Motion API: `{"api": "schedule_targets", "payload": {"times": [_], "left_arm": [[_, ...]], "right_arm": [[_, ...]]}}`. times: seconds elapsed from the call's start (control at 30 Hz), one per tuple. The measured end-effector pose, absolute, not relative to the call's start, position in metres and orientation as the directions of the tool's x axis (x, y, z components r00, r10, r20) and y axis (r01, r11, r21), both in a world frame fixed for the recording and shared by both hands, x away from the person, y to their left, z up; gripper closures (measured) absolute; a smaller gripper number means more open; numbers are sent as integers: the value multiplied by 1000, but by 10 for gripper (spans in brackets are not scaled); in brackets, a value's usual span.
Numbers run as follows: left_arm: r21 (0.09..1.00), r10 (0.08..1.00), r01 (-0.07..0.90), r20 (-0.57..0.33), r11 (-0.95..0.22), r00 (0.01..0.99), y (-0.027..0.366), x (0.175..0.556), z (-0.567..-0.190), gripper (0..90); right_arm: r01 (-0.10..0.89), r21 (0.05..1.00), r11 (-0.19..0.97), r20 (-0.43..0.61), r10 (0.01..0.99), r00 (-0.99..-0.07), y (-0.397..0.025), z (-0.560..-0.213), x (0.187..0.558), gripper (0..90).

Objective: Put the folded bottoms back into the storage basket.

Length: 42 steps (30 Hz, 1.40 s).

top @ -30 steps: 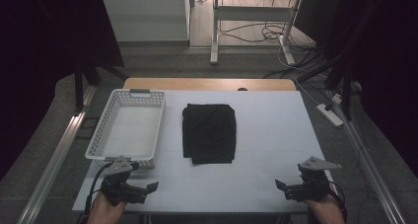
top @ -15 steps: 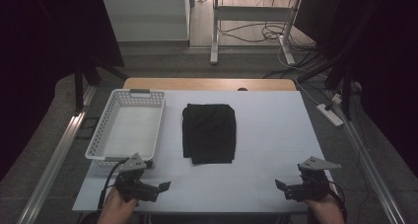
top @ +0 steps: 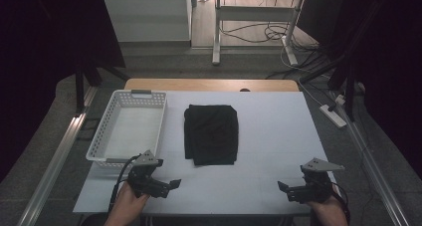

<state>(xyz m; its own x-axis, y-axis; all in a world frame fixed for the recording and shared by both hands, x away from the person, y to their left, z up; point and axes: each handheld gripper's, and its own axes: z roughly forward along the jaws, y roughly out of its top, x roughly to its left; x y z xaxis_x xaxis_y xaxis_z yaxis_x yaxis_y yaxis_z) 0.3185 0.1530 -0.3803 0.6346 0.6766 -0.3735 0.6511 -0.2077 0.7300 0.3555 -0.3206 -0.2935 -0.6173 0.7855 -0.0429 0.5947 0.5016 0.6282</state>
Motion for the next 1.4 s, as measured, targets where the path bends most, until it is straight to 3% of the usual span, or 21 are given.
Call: {"api": "schedule_targets", "payload": {"times": [1.4], "left_arm": [[750,626,594,-320,-291,711,97,385,-386,0]], "right_arm": [[592,630,503,-28,776,-630,-321,-294,356,0]]}}
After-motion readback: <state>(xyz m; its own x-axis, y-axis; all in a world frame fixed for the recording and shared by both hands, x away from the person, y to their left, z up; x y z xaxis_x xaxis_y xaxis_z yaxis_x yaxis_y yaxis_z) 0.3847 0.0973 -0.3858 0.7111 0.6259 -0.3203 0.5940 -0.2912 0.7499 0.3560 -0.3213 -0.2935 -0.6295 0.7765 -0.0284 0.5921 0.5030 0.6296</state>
